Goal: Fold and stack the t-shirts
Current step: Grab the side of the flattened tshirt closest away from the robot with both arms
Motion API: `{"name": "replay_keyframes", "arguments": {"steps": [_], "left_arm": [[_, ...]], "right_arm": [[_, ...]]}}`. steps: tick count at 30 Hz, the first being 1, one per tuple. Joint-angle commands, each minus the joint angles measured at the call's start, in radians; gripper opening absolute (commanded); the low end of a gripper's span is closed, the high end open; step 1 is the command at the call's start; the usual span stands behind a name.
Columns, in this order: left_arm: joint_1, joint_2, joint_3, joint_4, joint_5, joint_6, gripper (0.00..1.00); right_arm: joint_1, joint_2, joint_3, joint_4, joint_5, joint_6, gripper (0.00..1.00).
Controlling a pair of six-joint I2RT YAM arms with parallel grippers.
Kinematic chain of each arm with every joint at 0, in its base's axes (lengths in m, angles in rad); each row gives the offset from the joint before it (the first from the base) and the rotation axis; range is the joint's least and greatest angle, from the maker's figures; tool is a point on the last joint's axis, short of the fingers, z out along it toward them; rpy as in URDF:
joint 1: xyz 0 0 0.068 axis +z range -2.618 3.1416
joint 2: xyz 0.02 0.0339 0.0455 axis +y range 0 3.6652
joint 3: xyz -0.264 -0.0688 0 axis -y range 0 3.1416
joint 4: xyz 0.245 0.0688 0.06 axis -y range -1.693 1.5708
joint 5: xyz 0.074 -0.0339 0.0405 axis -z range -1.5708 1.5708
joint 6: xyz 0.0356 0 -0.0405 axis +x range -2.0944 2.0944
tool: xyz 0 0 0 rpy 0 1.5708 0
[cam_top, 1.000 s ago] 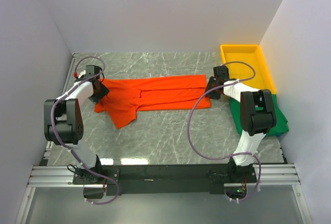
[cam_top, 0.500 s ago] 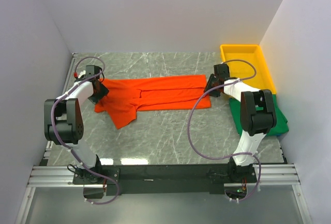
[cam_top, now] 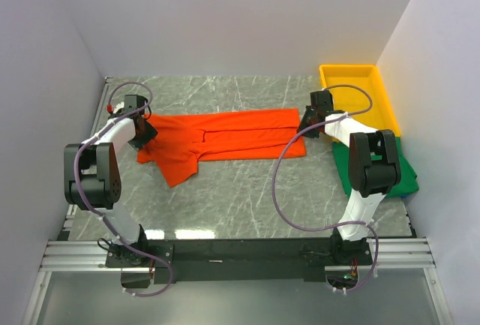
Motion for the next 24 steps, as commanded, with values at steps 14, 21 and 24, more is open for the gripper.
{"name": "replay_keyframes", "arguments": {"steps": [14, 21, 24], "left_arm": [[0.005, 0.006, 0.026, 0.009, -0.027, 0.021, 0.15], [0.005, -0.034, 0.026, -0.041, -0.042, 0.012, 0.01], [0.005, -0.118, 0.003, -0.100, -0.085, -0.006, 0.01]], "right_arm": [[-0.007, -0.018, 0.017, 0.004, 0.017, -0.006, 0.00], [-0.007, -0.073, 0.000, -0.010, 0.011, -0.016, 0.00], [-0.007, -0.125, -0.020, -0.034, 0.005, -0.020, 0.00]]}}
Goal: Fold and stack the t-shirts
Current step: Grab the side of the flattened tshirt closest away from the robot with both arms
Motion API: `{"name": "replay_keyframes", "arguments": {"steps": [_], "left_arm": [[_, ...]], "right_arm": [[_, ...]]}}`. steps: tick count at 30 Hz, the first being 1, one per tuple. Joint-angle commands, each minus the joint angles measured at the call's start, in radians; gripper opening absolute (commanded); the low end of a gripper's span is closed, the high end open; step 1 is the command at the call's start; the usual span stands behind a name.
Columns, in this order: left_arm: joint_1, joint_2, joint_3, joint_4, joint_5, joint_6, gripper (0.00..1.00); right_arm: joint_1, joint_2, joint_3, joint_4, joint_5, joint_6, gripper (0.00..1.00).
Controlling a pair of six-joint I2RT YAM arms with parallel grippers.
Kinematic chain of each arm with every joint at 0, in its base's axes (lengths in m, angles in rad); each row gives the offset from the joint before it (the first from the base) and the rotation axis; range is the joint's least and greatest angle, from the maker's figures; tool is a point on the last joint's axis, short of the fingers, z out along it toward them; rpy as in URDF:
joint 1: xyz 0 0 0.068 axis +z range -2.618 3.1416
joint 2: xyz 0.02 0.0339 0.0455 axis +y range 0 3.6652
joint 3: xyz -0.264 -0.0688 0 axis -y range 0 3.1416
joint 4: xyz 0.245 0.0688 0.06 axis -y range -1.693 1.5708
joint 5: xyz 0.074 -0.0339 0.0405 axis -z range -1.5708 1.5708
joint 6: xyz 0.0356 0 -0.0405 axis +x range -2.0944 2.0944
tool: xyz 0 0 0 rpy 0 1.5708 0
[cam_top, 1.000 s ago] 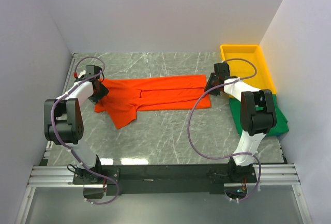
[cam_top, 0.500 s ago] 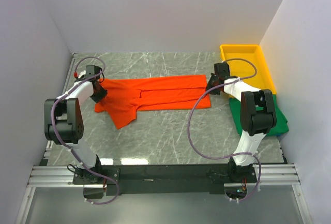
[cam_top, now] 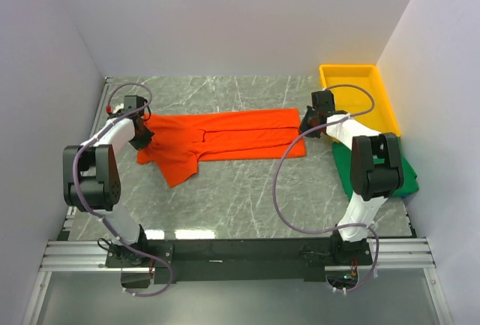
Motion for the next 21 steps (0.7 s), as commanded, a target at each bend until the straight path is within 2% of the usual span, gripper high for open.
{"name": "replay_keyframes", "arguments": {"steps": [1, 5, 13, 21], "left_arm": [[0.006, -0.140, -0.011, -0.071, -0.066, -0.028, 0.01], [0.006, -0.320, -0.101, -0.120, -0.068, -0.051, 0.01], [0.006, -0.610, -0.302, -0.209, 0.024, -0.101, 0.01], [0.006, -0.762, -0.393, -0.284, 0.062, -0.144, 0.01]], "right_arm": [[-0.009, -0.117, -0.019, -0.020, 0.001, -0.015, 0.00], [-0.007, -0.240, -0.109, -0.038, -0.019, -0.013, 0.00], [-0.006, -0.471, -0.336, -0.072, -0.056, -0.013, 0.00], [-0.007, -0.690, -0.522, -0.113, -0.066, -0.012, 0.00]]}}
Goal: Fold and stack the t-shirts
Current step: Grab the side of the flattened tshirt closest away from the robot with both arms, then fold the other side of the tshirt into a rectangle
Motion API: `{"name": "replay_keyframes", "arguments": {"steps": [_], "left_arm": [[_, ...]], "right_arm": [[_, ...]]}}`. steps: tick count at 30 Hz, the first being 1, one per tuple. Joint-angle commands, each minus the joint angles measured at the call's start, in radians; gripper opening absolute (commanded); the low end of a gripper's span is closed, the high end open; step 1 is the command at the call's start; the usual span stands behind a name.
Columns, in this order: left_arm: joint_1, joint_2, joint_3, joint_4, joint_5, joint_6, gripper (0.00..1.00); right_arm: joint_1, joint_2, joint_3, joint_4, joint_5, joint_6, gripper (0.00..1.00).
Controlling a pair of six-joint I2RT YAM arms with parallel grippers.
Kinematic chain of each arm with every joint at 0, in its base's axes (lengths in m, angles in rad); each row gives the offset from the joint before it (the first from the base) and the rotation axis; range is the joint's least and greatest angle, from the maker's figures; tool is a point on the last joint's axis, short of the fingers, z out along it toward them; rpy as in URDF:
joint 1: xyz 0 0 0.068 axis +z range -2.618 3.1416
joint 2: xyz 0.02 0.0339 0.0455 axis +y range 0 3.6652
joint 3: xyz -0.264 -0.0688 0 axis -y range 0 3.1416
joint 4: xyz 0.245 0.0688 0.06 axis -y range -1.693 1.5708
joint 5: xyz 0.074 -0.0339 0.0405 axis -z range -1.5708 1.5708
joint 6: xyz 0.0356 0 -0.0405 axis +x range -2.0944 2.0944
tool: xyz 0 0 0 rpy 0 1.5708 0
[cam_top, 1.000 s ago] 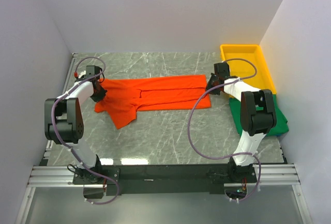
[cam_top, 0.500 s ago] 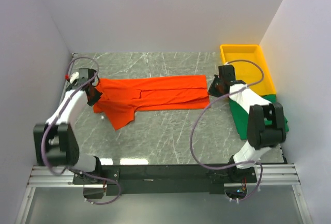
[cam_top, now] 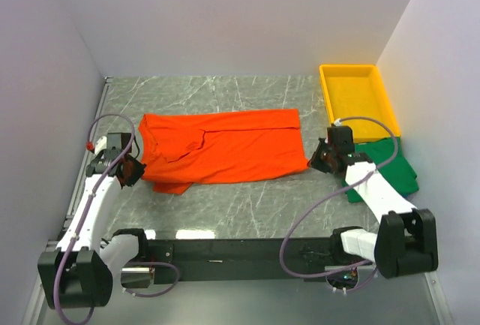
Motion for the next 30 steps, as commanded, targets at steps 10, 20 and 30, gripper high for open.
{"name": "replay_keyframes", "arguments": {"steps": [10, 20, 30], "left_arm": [[0.005, -0.106, -0.026, -0.099, -0.020, -0.032, 0.05], [0.014, 0.014, -0.060, -0.013, -0.063, -0.029, 0.06], [0.014, 0.105, 0.003, 0.026, -0.117, 0.038, 0.07]], "right_arm": [[-0.007, -0.114, -0.111, -0.029, 0.016, -0.017, 0.00], [-0.021, -0.053, -0.100, -0.018, 0.027, -0.037, 0.00], [-0.026, 0.060, 0.034, -0.018, 0.015, -0.043, 0.00]]}}
